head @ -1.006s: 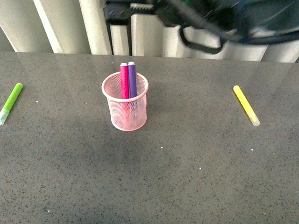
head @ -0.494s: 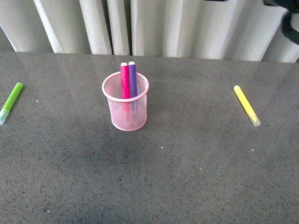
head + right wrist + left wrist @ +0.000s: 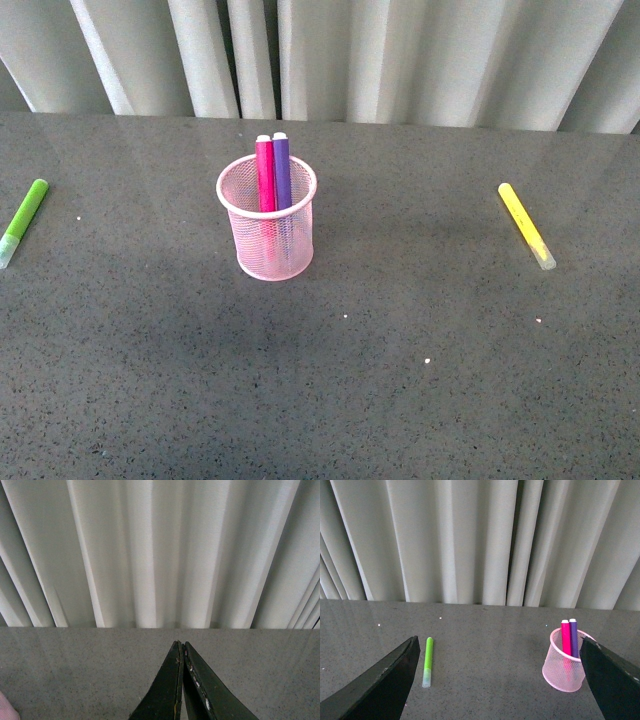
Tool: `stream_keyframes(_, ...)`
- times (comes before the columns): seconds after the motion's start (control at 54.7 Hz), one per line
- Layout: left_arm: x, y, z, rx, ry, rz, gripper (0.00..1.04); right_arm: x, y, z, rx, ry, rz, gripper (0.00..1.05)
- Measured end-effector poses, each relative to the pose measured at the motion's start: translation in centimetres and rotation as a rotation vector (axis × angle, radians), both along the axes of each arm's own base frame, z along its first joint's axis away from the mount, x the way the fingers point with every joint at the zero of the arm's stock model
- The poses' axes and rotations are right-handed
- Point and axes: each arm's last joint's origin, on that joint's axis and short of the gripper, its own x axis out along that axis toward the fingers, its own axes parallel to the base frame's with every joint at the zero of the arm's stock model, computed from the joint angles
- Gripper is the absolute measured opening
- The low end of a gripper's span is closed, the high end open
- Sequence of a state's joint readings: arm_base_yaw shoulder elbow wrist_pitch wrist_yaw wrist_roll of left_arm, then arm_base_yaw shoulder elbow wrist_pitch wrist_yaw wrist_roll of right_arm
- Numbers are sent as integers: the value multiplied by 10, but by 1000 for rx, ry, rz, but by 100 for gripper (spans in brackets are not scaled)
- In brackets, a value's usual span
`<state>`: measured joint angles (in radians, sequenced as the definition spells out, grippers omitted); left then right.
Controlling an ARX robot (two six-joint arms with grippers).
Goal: Insert purple and pink pens into pink cup
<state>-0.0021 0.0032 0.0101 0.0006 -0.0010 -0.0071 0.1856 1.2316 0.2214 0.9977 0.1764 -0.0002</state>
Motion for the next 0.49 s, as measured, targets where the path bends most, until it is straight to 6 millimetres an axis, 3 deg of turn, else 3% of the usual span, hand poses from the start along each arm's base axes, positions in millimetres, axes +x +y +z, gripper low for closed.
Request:
stream_keyframes(0.329,0,0,0,0,0,0,98,-33,-17,-15,0,10,-6,3)
stream_keyframes(0.494,0,0,0,0,0,0,98,-45,-22,-14,1,3,-4,3)
